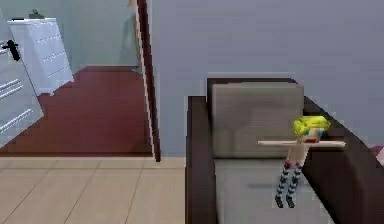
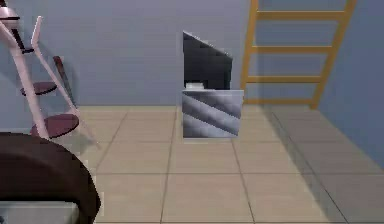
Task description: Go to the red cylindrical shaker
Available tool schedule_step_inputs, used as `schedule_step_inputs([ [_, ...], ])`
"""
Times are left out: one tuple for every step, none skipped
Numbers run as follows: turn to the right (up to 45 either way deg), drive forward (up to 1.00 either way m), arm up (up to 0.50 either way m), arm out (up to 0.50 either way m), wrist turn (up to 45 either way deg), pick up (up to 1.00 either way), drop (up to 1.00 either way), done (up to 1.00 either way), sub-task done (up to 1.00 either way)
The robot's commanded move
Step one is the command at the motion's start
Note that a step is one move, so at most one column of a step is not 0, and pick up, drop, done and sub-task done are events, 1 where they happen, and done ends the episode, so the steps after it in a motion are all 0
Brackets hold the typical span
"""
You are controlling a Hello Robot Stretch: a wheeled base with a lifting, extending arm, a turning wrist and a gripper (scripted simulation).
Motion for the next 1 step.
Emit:
schedule_step_inputs([
  [-45.0,0.00,0.00,0.00,0.0,0.00,0.00,0.00,0.00],
])
